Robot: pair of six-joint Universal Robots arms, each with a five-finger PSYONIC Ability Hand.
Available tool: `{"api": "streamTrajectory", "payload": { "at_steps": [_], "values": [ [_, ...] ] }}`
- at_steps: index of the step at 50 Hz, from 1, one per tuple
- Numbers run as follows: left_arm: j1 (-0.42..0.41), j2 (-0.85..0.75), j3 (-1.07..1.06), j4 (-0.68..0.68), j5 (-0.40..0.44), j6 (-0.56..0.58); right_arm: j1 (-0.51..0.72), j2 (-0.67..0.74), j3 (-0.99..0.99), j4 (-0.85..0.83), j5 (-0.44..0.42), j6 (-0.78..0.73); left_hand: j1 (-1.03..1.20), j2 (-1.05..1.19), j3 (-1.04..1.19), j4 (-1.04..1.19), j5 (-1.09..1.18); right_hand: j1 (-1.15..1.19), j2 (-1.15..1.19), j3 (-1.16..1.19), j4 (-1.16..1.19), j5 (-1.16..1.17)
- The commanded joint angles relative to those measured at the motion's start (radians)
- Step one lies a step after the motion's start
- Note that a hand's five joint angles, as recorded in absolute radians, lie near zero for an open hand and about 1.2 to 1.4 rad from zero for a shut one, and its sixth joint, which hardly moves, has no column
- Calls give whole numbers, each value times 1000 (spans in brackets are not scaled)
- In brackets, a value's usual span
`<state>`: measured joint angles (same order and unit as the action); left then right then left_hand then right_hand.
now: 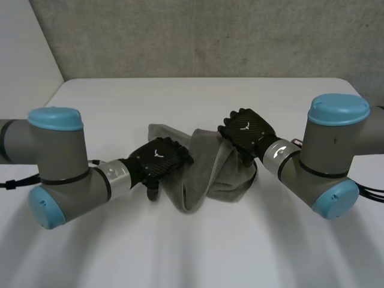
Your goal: Fold the towel.
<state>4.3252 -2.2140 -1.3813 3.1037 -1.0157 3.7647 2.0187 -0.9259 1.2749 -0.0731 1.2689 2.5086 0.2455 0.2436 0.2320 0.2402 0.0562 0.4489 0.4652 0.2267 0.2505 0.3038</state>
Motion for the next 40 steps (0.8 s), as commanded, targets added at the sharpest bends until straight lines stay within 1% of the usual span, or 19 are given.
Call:
{"api": "streamTrajectory", "payload": {
  "at_steps": [1,2,4,5,7,8,9,10,12,13,14,19,24,29,36,40],
  "values": [
    [1,-42,45,3,-30,-3,-3,25,3,3,-2,3,70,72,-57,-66,85,132,115,-52,-76,102],
    [1,-43,45,3,-31,-3,-3,25,3,3,-2,3,71,73,-57,-66,85,132,116,-52,-76,103],
    [1,-49,59,3,-43,-5,-3,33,-2,0,-2,3,147,149,-57,-66,162,322,306,-52,-76,293],
    [1,-49,59,3,-43,-5,-3,33,-2,-1,-2,3,147,149,-57,-66,162,323,307,-52,-76,294],
    [1,-50,68,6,-55,-5,-3,42,-2,-1,-5,1,147,149,-57,-66,162,528,511,-52,-76,498],
    [1,-50,68,6,-55,-5,-3,42,-2,-1,-5,1,147,149,-57,-66,162,529,512,-52,-76,499],
    [1,-49,68,13,-60,-5,-3,47,-3,-1,-5,1,150,152,-57,-66,165,625,608,-52,-76,595],
    [1,-49,68,13,-60,-5,-3,47,-3,-1,-5,1,150,152,-57,-66,165,625,609,-52,-76,596],
    [1,-49,67,44,-69,-6,-3,48,-2,1,-3,3,167,169,-57,-66,182,812,796,-52,-76,783],
    [1,-49,67,44,-69,-6,-3,48,-2,1,-3,3,168,170,-57,-66,182,813,797,-52,-76,784],
    [1,-50,64,59,-69,-6,-6,47,0,3,-3,3,188,190,-57,-66,203,946,930,-52,-76,917],
    [-4,-53,51,76,-63,-6,-18,30,3,4,3,16,159,161,-57,-66,174,947,931,-52,-76,918],
    [-9,-47,53,108,-67,-10,-57,-25,38,10,-8,72,115,117,-57,-66,130,947,931,-52,-76,918],
    [-9,-47,56,139,-67,-13,-86,-57,87,12,-16,65,97,99,-57,-66,112,947,931,-52,-76,918],
    [-12,-66,65,142,-49,-13,-100,-74,136,15,-20,65,62,64,-57,-66,77,947,931,-52,-76,918],
    [-33,-78,82,142,-34,-13,-115,-73,158,15,-23,64,62,64,-57,-66,77,947,931,-52,-76,918]
  ]
}}
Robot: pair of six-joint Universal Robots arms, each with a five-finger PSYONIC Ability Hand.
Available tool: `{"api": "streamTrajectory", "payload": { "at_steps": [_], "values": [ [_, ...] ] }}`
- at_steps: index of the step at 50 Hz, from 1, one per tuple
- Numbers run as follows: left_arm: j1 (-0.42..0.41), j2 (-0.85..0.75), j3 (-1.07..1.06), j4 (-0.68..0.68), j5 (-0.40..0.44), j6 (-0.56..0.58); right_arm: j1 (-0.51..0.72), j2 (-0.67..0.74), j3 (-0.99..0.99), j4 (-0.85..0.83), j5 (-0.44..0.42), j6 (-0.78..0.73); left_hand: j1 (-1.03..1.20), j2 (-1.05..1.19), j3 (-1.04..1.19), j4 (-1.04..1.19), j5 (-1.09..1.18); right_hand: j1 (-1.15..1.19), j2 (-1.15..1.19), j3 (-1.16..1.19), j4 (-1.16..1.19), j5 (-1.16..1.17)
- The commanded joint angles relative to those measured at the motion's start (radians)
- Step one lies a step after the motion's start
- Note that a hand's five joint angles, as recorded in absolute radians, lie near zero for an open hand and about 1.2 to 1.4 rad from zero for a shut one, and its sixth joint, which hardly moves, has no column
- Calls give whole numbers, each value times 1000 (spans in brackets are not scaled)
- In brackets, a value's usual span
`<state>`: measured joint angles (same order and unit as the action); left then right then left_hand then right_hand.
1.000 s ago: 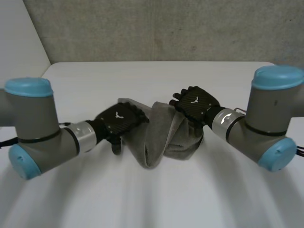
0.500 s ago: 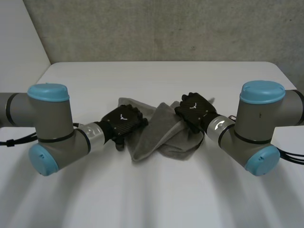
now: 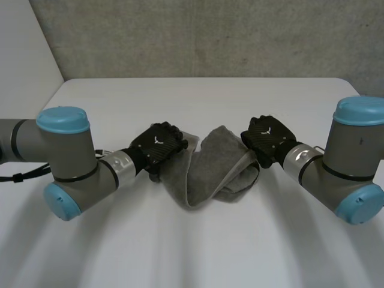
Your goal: Fold the towel.
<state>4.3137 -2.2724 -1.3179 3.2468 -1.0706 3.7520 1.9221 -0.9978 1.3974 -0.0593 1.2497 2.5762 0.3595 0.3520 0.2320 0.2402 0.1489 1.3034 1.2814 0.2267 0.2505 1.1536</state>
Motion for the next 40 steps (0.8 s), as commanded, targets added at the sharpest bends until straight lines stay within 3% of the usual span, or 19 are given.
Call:
{"api": "streamTrajectory", "payload": {
  "at_steps": [1,12,14,15,17,20,22,33,40],
  "values": [
    [-22,-19,19,-1,21,0,-18,-1,35,1,-4,-4,-52,-45,-57,-66,-16,93,115,-52,-76,68],
    [-54,-73,86,-24,24,2,-32,1,48,-1,-7,-4,74,82,-57,-66,110,93,115,-52,-76,68],
    [-52,-79,98,-54,23,5,-35,-2,48,-1,-6,-1,407,415,-57,-66,443,93,115,-52,-76,68],
    [-52,-79,98,-55,23,5,-35,-2,48,-1,-6,-1,409,416,-57,-66,445,93,115,-52,-76,68],
    [-54,-73,97,-71,12,8,-40,-13,48,2,-3,1,725,732,-57,-66,761,93,115,-52,-76,68],
    [-54,-67,91,-73,11,9,-43,-19,49,7,-3,1,843,851,-57,-66,879,93,115,-52,-76,68],
    [-52,-35,75,-73,8,8,-44,-31,51,30,-7,2,1036,1044,-57,-66,1072,93,115,-52,-76,68],
    [4,187,-95,-68,-32,-1,-60,-136,66,235,-56,-8,1037,1044,-57,-66,1073,93,115,-52,-76,68],
    [27,231,-144,-65,-32,-1,-57,-150,37,285,-125,-44,1037,1044,-57,-66,1073,93,115,-52,-76,68]
  ]
}}
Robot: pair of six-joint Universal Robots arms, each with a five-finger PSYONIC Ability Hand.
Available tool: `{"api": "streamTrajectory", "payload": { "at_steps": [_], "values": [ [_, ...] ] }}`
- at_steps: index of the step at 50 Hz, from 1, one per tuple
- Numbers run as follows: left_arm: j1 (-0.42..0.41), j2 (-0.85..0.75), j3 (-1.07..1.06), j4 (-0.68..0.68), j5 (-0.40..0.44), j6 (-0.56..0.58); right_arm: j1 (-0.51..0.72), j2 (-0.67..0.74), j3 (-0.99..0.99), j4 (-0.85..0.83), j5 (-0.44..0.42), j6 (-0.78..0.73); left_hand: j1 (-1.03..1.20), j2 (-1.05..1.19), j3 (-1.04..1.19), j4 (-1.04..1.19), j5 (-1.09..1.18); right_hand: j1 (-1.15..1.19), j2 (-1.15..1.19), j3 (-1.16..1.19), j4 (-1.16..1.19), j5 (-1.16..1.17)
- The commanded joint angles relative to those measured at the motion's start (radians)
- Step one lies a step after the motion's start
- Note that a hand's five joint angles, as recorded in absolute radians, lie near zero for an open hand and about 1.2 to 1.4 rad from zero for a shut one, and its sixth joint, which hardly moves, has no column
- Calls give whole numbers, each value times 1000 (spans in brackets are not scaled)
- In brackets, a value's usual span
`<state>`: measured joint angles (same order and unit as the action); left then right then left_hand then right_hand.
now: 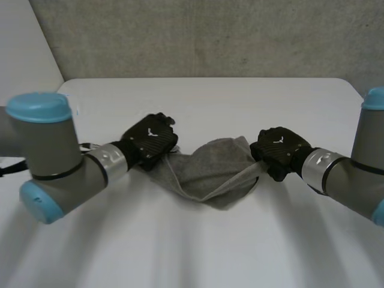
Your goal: Fold the towel.
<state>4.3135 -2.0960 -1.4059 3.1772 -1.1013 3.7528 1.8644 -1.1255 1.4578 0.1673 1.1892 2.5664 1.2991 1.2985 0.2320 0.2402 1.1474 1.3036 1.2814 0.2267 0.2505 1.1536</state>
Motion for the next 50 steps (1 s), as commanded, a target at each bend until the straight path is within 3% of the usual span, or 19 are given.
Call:
{"api": "streamTrajectory", "payload": {
  "at_steps": [1,5,7,8,11,12,14,17,19,22,25,29,31,32,36,39,44,50],
  "values": [
    [29,44,-47,10,0,-2,13,-11,-48,52,-75,-64,97,98,-57,-66,74,93,115,-52,-76,68],
    [34,-18,35,46,-8,-2,29,56,-151,50,-76,-140,97,98,-57,-66,74,93,115,-52,-76,68],
    [32,-80,187,62,-52,-5,67,131,-342,40,-54,-173,97,98,-57,-66,74,93,115,-52,-76,68],
    [32,-81,188,63,-52,-5,67,131,-343,40,-54,-173,97,98,-57,-66,74,93,115,-52,-76,68],
    [32,-84,423,101,-147,-57,105,153,-708,-69,56,-126,97,98,-57,-66,74,93,115,-52,-76,68],
    [32,-84,424,101,-147,-57,105,153,-709,-69,56,-126,97,98,-57,-66,74,93,115,-52,-76,68],
    [35,-12,530,183,-198,-205,107,89,-844,-222,130,24,97,98,-57,-66,74,93,115,-52,-76,68],
    [44,31,548,237,-219,-309,98,36,-841,-292,144,126,97,98,-57,-66,74,93,115,-52,-76,68],
    [116,95,548,317,-229,-482,84,-20,-792,-353,133,253,97,98,-57,-66,74,93,115,-52,-76,68],
    [173,122,492,316,-213,-537,81,-34,-701,-348,104,253,97,98,-57,-66,74,93,115,-52,-76,68],
    [179,129,429,317,-189,-538,78,-48,-626,-350,86,248,97,98,-57,-66,74,93,115,-52,-76,68],
    [189,169,206,322,-83,-530,73,-114,-368,-380,20,236,97,98,-57,-66,74,93,115,-52,-76,68],
    [198,175,61,329,-39,-518,73,-128,-198,-408,-23,198,-165,-165,-57,-66,-188,93,115,-52,-76,68],
    [198,175,61,329,-38,-518,73,-128,-197,-408,-23,198,-167,-166,-57,-66,-189,93,115,-52,-76,68],
    [201,160,-131,366,-28,-441,78,-122,29,-416,-39,123,-402,-401,-57,-66,-424,93,115,-52,-76,68],
    [218,130,-279,380,-22,-290,81,-93,182,-414,-40,31,-484,-483,-57,-66,-507,93,115,-52,-76,68],
    [212,123,-373,379,-22,-171,75,-82,239,-413,-46,-15,-580,-580,-57,-66,-603,93,115,-52,-76,68],
    [206,128,-401,379,-23,-125,75,-86,231,-402,-37,-15,-595,-595,-57,-66,-618,93,115,-52,-76,68]
  ]
}}
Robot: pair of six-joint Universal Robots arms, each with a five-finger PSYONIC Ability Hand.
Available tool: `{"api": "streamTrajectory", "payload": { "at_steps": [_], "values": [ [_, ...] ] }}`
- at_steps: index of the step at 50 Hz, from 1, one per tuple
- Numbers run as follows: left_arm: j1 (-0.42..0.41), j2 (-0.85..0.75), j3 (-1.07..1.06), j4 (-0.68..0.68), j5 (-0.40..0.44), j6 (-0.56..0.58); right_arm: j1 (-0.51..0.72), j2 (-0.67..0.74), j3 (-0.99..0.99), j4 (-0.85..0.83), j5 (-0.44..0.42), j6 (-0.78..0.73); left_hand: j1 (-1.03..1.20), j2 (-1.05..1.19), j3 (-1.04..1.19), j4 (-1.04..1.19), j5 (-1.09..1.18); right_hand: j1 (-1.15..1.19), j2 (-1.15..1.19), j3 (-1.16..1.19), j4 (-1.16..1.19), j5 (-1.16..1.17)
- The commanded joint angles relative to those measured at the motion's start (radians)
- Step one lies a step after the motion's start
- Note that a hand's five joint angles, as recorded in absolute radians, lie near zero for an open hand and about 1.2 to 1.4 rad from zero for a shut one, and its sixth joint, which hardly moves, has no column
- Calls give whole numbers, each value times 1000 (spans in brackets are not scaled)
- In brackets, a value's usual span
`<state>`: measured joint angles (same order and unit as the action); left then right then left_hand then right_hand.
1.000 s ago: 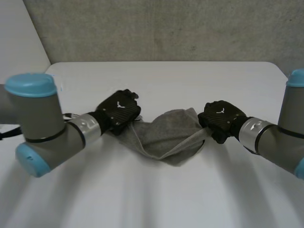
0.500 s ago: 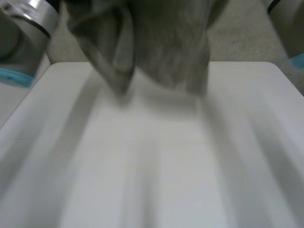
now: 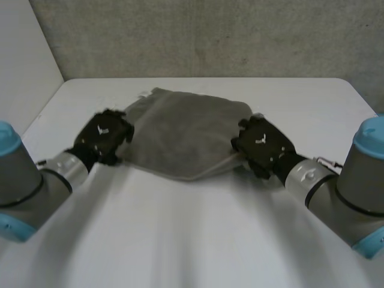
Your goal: Fold the towel.
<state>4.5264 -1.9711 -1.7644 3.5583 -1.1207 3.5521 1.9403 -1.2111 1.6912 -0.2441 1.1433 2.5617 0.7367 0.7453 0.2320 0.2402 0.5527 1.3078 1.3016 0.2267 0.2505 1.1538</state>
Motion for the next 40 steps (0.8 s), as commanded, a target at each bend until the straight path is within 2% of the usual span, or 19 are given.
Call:
{"api": "streamTrajectory", "payload": {
  "at_steps": [1,10,14,20,22,33,40],
  "values": [
    [-6,6,-41,-4,-4,76,-1,-5,-2,9,7,-6,-53,-62,-57,-66,-44,89,95,-52,-76,68],
    [7,-2,19,-3,-14,73,-1,-10,-4,19,18,3,-235,-244,-57,-66,-226,89,95,-52,-76,68],
    [2,-17,43,-6,-10,65,2,-12,-4,37,18,18,-244,-253,-57,-66,-235,89,95,-52,-76,68],
    [-50,-51,59,-13,-7,67,0,-65,-10,105,7,115,-247,-256,-57,-66,-238,89,95,-52,-76,68],
    [-90,-77,72,-15,-7,67,-4,-94,-13,123,1,187,-247,-256,-57,-66,-238,89,95,-52,-76,68],
    [-139,-133,82,-81,24,68,-4,-173,-82,134,15,354,-256,-265,-57,-66,-247,89,95,-52,-76,68],
    [-151,-159,131,-75,18,25,-3,-196,-130,219,9,430,-262,-271,-57,-66,-253,89,95,-52,-76,68]
  ]
}}
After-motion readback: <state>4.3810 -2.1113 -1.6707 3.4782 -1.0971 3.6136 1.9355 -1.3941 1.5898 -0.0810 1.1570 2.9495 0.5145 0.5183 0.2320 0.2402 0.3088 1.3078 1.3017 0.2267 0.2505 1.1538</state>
